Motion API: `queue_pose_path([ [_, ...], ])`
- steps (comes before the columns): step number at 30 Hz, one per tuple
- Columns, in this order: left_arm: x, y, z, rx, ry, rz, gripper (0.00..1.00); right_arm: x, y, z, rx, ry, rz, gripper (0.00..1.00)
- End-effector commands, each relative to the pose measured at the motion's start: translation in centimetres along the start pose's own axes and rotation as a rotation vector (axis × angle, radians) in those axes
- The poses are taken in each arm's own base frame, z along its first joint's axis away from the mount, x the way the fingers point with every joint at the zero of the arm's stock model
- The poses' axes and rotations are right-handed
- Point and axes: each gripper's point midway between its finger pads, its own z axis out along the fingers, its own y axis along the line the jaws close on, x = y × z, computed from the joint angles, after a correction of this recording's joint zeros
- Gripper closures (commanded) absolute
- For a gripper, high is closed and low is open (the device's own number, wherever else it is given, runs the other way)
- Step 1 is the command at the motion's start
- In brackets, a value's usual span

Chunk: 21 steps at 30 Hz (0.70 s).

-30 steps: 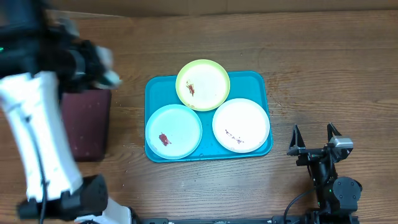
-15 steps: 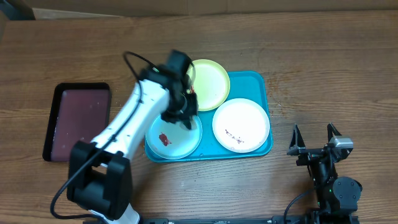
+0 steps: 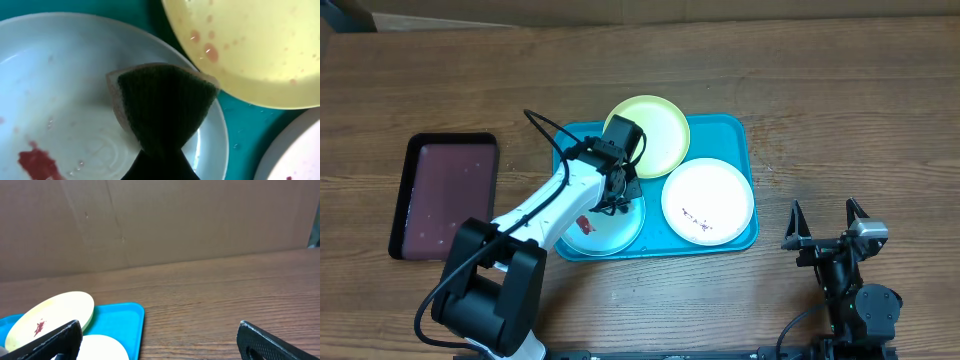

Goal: Clean dirty plates on tray and stack at the side
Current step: 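Carry the sponge with the left gripper to the light-blue plate, then move the right gripper over the tray to the light-blue plate rim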

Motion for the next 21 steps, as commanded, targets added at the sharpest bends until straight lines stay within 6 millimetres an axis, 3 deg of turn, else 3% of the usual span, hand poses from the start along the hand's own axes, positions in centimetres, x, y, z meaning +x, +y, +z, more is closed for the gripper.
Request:
queue_pose_path([
  [1, 0.7, -0.1, -0.1, 0.013, 0.021, 0.002, 0.87, 0.1, -0.3, 0.0, 0.011, -0.009, -0.001, 0.0],
  [3, 1.0, 0.3, -0.1, -0.003, 0.036, 0.002, 0.78, 0.1, -0.3, 0.0, 0.011, -0.009, -0.001, 0.0],
  [6, 1.6, 1.3, -0.2, -0.034, 0.065, -0.024, 0.77, 0.1, -0.3, 0.0, 0.011, -0.009, -0.001, 0.0],
  [8, 1.8, 1.8, -0.2, -0.052, 0.082, -0.029, 0.68, 0.1, -0.3, 0.0, 0.011, -0.009, -0.001, 0.0],
  [10, 1.9, 2.1, -0.2, -0.058, 0.091, -0.017, 0.43, 0.1, -0.3, 0.0, 0.011, -0.009, -0.001, 0.0],
  [13, 1.6, 1.9, -0.5, -0.043, 0.094, 0.027, 0.2, 0.1, -0.3, 0.0, 0.011, -0.009, -0.001, 0.0],
  [18, -0.5, 0.2, -3.3, -0.018, 0.062, 0.054, 0.17, 0.1, -0.3, 0.0, 0.011, -0.009, -0.001, 0.0],
  [21, -2.1, -0.9, -5.9, -0.005, 0.038, 0.055, 0.17, 0.1, -0.3, 0.0, 0.011, -0.009, -0.001, 0.0],
])
